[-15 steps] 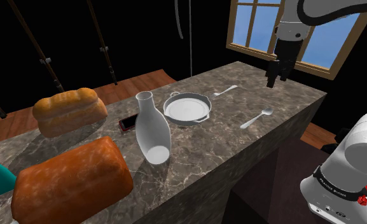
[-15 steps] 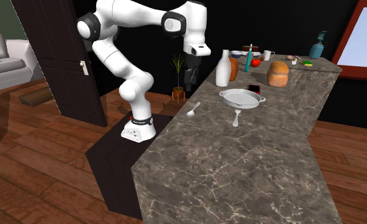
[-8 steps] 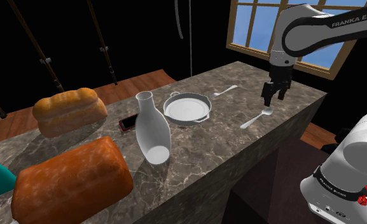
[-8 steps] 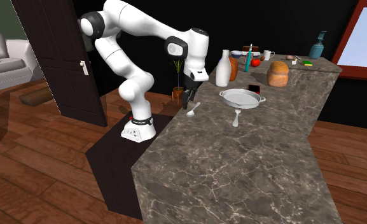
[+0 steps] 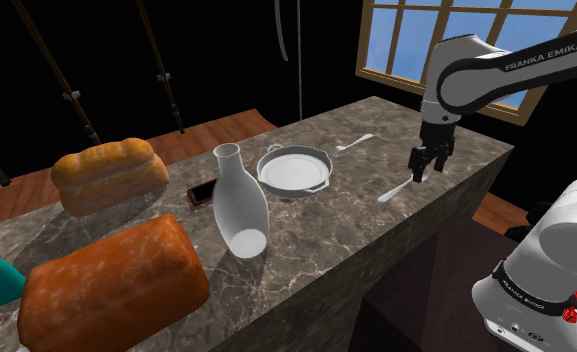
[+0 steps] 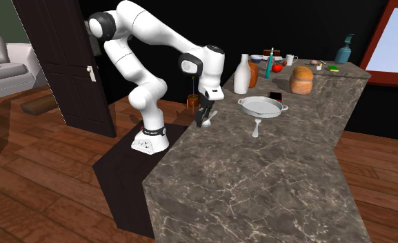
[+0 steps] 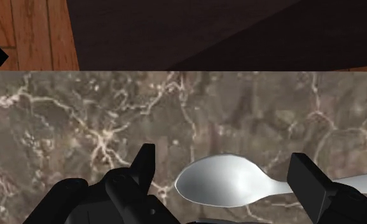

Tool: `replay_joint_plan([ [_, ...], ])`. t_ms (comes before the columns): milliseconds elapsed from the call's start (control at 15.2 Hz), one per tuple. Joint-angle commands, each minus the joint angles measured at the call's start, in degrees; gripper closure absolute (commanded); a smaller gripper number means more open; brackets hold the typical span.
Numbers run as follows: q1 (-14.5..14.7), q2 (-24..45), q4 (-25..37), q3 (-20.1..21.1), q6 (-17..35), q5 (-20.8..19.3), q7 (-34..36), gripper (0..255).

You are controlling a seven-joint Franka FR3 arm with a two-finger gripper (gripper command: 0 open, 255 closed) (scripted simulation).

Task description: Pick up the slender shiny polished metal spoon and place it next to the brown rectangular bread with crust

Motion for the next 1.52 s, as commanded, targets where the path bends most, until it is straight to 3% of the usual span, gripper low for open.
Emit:
replay_joint_plan([
  [0, 0.0, 0.2, -0.6, 0.0, 0.8, 0.0, 0.0, 0],
  [462, 0.0, 0.2, -0.6, 0.0, 0.8, 0.0, 0.0, 0],
  [528, 0.0, 0.2, -0.6, 0.0, 0.8, 0.0, 0.0, 255],
  [1122, 0.0, 0.2, -0.6, 0.0, 0.8, 0.0, 0.0, 255],
  [1452, 0.0, -1.7, 2.2, 0.3, -3.8, 0.1, 0.2, 255],
])
